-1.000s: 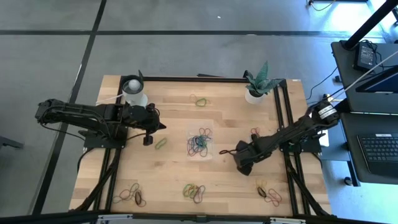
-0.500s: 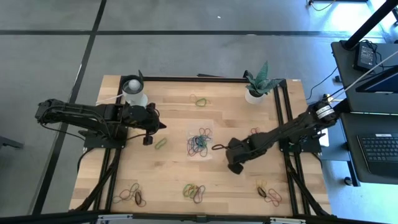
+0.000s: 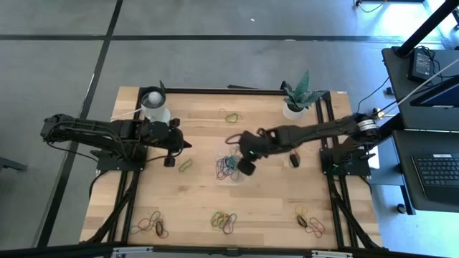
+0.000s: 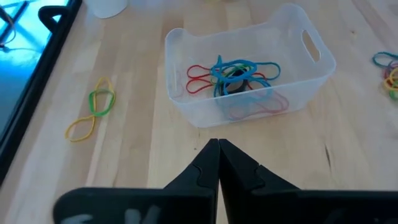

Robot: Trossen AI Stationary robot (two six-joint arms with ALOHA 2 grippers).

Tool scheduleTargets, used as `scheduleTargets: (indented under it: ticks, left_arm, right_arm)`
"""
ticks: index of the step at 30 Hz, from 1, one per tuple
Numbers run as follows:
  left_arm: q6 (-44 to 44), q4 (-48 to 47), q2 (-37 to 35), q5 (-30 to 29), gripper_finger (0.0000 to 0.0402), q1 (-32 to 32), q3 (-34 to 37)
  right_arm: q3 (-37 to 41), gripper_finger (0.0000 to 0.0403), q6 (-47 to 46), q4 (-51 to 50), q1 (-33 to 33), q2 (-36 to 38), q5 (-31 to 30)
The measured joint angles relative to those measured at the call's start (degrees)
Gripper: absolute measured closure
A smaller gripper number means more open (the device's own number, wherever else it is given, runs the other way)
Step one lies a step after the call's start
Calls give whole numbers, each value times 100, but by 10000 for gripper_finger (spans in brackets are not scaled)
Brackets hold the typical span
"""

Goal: Pick and place rubber bands into bin
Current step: Put the green rubber band into the transparent bin

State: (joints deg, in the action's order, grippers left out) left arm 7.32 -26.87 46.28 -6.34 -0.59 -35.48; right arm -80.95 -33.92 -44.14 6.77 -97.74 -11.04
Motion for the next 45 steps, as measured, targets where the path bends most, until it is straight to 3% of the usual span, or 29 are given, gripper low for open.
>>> scheduleTargets:
  ticks: [6,10,16,21,26,32,39,42,45]
  left_arm:
    - [142,-226,0,148,398,0,0]
    - [143,-453,0,150,398,1,0]
    - [96,-461,0,38,398,-8,0]
    - [-798,-421,0,-47,398,-222,0]
    - [-1948,-325,123,-357,398,-990,-4]
    - [-3152,-293,983,-1347,398,-2091,-469]
    - [-3823,-318,2349,-1925,398,-2764,-1429]
    - [-4256,-328,2772,-1970,398,-2963,-1756]
    - [-4655,-335,3105,-1972,398,-3189,-2009]
  right_arm:
    - [-839,402,302,-43,-229,-996,303]
    - [-1214,391,440,-297,-265,-1543,819]
    - [-1355,354,270,-465,-265,-1714,823]
    - [-1355,316,557,-496,-265,-1641,821]
    - [-1360,286,1142,-543,-279,-1581,819]
    - [-1360,256,1411,-547,-335,-1606,811]
    - [-1322,219,2725,-539,-126,-1618,818]
    - [-1322,215,2691,-542,-32,-1618,146]
    - [-1322,221,2911,-518,-41,-1618,783]
